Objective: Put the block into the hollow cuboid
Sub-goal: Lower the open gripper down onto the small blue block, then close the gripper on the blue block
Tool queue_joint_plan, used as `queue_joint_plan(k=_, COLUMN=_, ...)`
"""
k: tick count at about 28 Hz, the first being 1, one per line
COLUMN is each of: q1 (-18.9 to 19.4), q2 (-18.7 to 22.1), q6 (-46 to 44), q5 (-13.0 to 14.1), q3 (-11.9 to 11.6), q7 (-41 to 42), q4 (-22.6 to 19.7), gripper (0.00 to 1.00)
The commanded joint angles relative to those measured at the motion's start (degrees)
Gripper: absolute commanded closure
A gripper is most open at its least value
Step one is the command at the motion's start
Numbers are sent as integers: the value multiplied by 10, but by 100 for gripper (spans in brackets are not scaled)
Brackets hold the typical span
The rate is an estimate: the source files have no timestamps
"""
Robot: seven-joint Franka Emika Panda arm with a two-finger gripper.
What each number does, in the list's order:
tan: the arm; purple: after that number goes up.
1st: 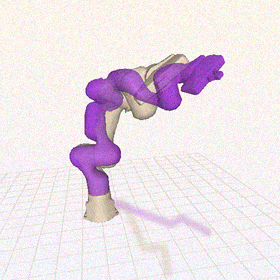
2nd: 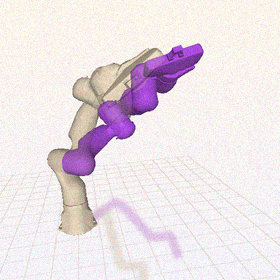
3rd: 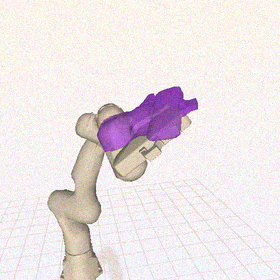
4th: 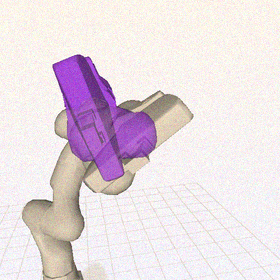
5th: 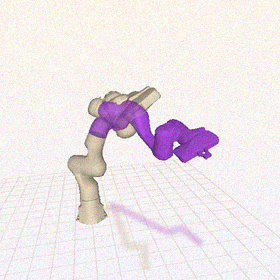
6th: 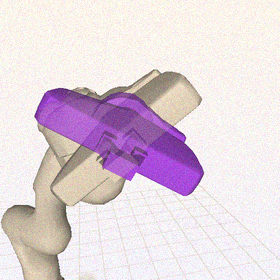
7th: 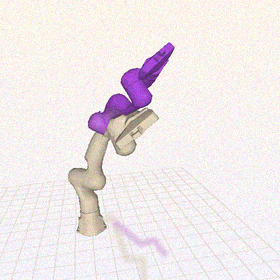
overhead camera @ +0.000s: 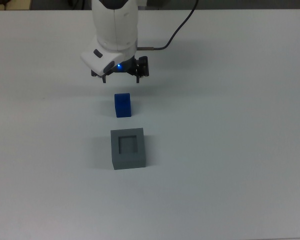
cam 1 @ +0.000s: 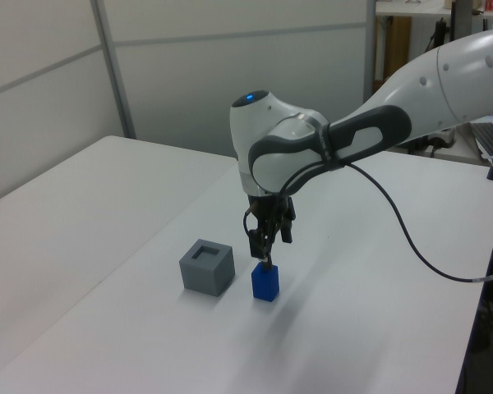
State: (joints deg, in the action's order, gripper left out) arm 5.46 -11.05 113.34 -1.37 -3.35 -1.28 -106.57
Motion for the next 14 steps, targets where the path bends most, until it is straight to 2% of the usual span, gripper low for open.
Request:
queue_joint_plan(k=1, q1=-3, q2=-18, q6=37, q5=0, q3=1, q7=4, q4=-10, gripper=0)
queue_joint_plan(k=7, q1=-4, q2=-49, q6=72, q5=-1, q3=1, q7=3, q4=-6, gripper=0)
queue_joint_plan(k=14, q1=-4, q2=-57, q6=75, q5=0, q3=1, q7=3, q4=-5, gripper=0)
